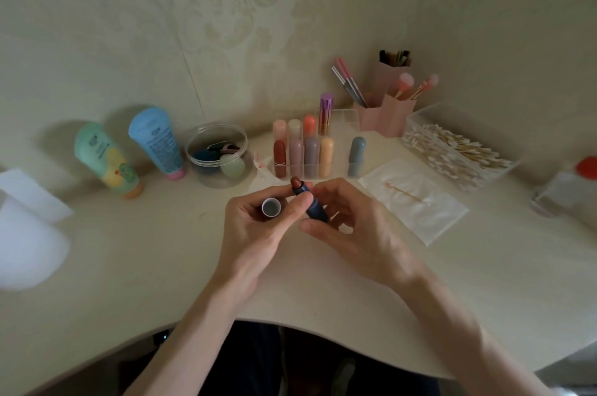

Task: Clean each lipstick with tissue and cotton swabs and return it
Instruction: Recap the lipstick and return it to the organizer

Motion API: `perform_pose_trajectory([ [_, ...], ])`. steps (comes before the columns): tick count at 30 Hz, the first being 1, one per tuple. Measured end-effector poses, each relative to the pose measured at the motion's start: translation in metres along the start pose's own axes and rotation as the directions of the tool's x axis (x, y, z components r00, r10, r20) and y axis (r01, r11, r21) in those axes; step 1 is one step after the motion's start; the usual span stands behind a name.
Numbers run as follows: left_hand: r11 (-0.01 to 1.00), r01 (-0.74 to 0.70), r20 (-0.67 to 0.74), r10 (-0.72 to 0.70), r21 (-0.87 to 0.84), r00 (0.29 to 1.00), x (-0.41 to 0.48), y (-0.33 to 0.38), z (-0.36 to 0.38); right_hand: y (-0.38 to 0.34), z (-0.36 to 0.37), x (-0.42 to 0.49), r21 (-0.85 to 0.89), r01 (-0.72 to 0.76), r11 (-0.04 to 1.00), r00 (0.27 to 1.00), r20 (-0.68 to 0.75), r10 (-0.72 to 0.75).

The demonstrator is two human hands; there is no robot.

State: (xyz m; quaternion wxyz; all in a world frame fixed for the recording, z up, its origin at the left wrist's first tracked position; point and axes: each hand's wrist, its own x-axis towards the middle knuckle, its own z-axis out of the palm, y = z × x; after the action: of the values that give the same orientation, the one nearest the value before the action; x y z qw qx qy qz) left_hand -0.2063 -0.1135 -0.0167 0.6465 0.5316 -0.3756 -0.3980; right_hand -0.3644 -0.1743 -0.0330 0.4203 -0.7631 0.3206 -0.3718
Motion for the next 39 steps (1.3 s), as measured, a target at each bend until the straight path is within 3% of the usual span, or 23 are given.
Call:
perform_pose_trajectory([
  [4,0.999,0.014,0.000,-0.014,-0.035,1.000,0.000,0.001,-0.001,-0.002,-0.002,-0.001,0.042,0.010,0.999,0.985,0.170,-0.017],
  [7,0.999,0.048,0.007,-0.048,-0.016,0.999,-0.001,0.001,-0.002,-0.002,-0.002,0.000,0.078,-0.050,0.996,0.995,0.090,0.043],
  [12,0.997,0.058,-0.003,-0.058,0.040,0.998,0.000,-0.001,-0.002,0.001,0.002,-0.001,-0.020,0.017,1.000,0.994,-0.106,-0.019],
  [18,0.997,0.073,-0.034,-0.072,0.021,0.997,0.002,-0.001,-0.005,0.002,0.001,-0.001,0.108,0.008,0.994,0.994,0.109,-0.020],
  [27,0.998,0.026,-0.037,-0.024,0.055,0.999,0.002,-0.005,-0.004,0.004,0.003,-0.002,0.011,0.017,1.000,0.997,-0.074,-0.016],
  [29,0.994,-0.019,0.009,0.018,0.112,1.000,0.004,-0.009,-0.006,0.005,0.001,-0.001,-0.027,0.001,1.000,0.994,-0.110,-0.004],
  [34,0.988,-0.110,0.298,0.073,0.109,0.952,0.007,-0.019,-0.008,0.010,-0.012,-0.001,-0.175,-0.025,0.984,0.957,-0.289,-0.027],
  [39,0.975,-0.171,0.276,0.127,0.139,0.953,0.008,-0.023,-0.009,0.011,-0.013,-0.002,-0.335,0.116,0.935,0.945,-0.252,-0.208],
])
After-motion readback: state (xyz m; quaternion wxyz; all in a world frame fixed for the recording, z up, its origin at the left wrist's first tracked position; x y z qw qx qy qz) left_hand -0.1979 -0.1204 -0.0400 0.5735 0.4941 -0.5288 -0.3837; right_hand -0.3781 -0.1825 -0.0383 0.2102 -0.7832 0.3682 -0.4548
